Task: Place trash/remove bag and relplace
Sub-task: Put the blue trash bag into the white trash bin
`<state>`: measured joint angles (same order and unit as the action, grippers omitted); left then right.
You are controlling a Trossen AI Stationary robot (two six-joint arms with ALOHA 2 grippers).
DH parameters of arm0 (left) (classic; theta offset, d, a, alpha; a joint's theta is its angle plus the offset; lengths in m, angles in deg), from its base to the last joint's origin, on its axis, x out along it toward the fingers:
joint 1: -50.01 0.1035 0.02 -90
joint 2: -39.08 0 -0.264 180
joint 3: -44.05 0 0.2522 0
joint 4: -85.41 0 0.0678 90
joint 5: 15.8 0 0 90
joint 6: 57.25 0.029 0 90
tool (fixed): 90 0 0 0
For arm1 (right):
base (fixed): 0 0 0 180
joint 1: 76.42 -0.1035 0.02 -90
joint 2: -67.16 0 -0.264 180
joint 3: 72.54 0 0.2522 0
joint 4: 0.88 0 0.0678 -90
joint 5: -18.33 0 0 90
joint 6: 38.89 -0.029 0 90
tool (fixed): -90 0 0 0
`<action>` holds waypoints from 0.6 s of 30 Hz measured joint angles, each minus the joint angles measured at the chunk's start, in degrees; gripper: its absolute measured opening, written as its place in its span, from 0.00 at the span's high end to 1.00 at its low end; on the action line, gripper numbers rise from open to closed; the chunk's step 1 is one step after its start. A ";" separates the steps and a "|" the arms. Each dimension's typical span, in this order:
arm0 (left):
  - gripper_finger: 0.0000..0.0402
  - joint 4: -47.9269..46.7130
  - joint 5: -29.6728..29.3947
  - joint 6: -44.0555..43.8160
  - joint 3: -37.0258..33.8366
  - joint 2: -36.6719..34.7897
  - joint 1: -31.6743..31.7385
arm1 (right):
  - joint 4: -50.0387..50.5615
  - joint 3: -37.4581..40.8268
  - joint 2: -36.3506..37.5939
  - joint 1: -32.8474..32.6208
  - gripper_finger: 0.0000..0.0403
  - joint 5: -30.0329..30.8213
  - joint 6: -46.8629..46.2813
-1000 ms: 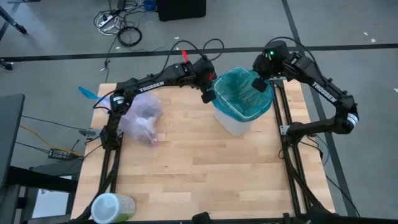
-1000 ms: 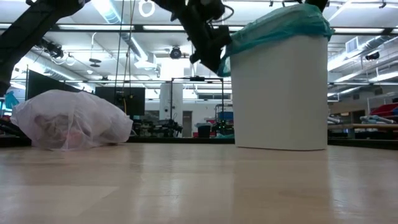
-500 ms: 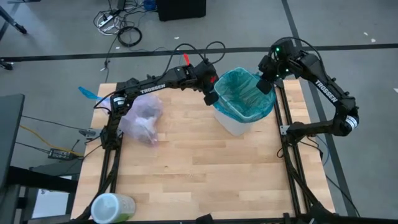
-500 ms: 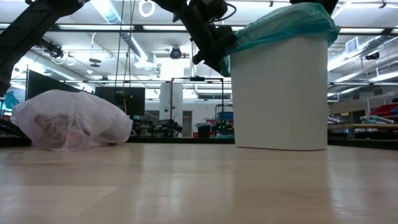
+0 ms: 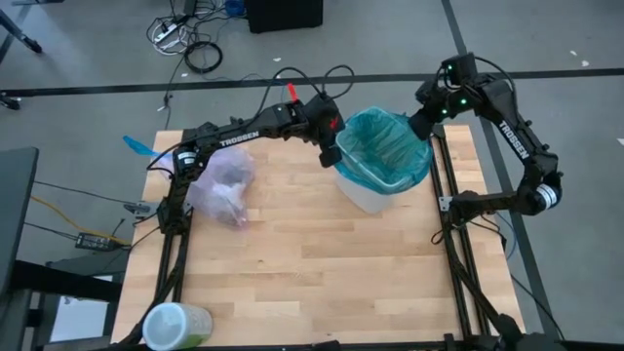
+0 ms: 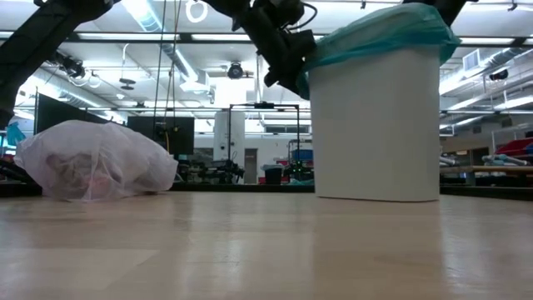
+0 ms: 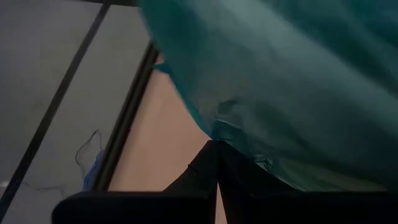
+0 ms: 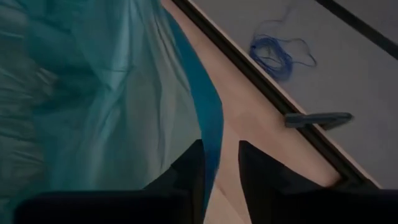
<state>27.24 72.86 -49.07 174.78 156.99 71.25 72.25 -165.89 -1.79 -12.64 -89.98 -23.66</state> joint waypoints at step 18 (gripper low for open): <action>0.96 -0.76 -0.41 0.18 0.00 0.00 0.01 | 4.84 -0.02 2.22 9.32 0.72 -10.46 5.41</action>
<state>26.48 72.44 -48.89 174.78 156.99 71.27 77.09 -165.91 0.43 -3.32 -100.44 -18.25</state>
